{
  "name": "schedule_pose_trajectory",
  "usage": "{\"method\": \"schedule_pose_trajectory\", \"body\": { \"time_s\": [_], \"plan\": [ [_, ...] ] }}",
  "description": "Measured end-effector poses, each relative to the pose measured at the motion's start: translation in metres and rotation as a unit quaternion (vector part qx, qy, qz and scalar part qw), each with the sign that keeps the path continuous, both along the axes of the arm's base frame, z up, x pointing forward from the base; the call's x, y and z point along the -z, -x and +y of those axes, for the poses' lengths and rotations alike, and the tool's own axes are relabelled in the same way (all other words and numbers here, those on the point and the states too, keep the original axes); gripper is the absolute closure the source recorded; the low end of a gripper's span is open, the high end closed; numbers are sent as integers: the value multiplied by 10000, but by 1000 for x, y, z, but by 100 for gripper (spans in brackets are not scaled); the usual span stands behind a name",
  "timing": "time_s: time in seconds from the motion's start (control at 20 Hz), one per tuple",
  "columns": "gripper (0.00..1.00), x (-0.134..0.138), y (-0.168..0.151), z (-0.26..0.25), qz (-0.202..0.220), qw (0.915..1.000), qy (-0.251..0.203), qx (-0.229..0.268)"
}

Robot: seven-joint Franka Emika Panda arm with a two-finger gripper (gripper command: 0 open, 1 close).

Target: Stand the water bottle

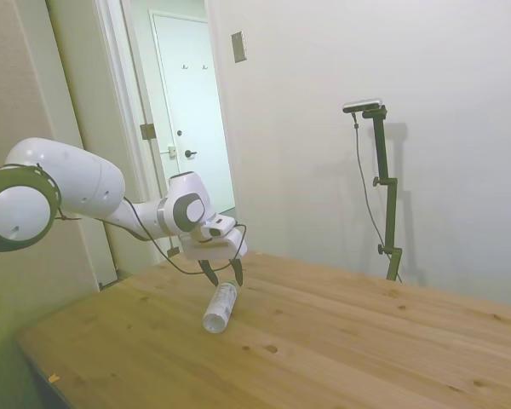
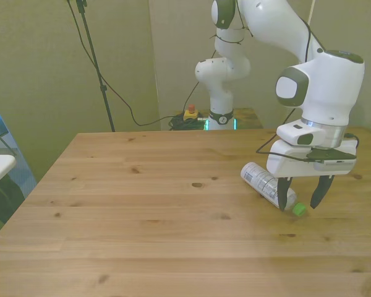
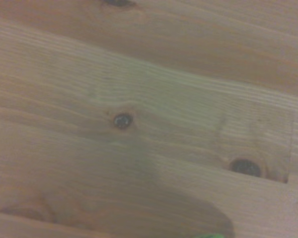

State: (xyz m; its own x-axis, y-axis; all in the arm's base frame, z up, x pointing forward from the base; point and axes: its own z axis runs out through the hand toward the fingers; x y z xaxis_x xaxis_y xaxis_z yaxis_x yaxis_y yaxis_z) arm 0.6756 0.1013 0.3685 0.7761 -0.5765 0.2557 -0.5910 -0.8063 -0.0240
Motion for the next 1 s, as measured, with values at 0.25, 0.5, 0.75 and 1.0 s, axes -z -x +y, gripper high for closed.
{"method": "schedule_pose_trajectory", "body": {
  "time_s": [0.25, 0.5, 0.75, 1.0],
  "plan": [
    [100, 12, -2, 1, -19, 10000, 31, 79],
    [100, 14, -1, 3, -25, 9999, 13, 145],
    [100, 16, -1, 0, -97, 9998, -9, 198],
    [100, 18, 1, 0, -161, 9995, -50, 269]
  ]
}}
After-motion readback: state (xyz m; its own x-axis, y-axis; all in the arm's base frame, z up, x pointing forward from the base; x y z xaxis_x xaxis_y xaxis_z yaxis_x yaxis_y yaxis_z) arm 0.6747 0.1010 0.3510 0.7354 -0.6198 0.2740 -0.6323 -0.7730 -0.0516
